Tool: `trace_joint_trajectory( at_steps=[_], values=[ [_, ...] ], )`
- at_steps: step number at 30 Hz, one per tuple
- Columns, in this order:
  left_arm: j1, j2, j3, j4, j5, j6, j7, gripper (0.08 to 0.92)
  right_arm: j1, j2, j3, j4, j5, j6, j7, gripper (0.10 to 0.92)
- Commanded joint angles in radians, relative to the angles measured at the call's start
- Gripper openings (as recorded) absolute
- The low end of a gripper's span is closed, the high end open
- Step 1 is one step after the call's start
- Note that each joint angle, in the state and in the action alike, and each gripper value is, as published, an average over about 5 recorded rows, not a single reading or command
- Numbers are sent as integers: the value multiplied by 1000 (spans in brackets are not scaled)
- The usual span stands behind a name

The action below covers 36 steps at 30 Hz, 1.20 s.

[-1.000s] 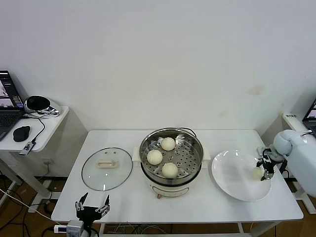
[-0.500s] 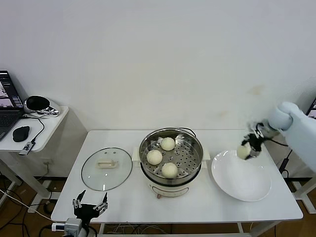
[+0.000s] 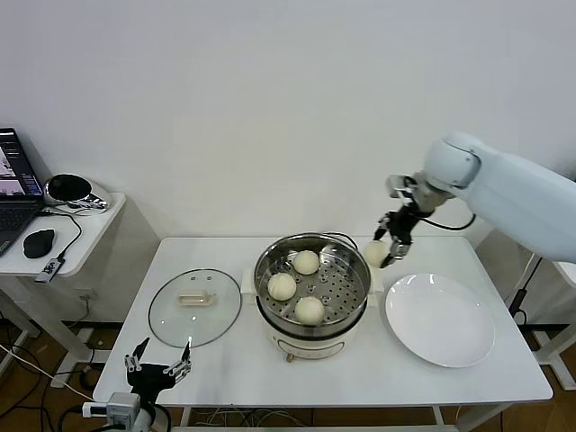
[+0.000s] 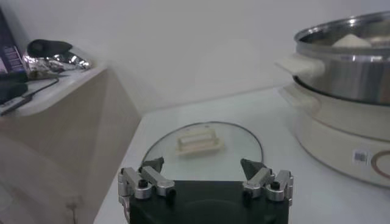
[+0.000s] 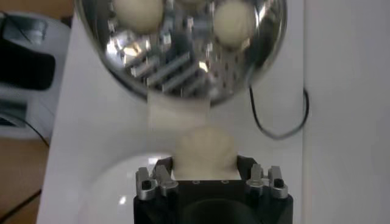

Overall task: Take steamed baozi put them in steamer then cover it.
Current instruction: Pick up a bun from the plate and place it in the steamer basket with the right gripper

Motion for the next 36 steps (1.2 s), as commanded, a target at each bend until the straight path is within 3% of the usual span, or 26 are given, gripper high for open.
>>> trace_joint_trajectory(
  at_steps=[1,17,36],
  values=[
    [1,-1,-10,-26,-29,5,-6,823,66,158,-133,8,153,-97,34,643],
    [-16,1,-19,-7,-52,10,-3,823,-54,282,-129,-120,24,-106,89,621],
    [-18,-1,-17,-2,-53,11,2,823,-89,267,-117,-144,-55,-100,110,611]
  ],
)
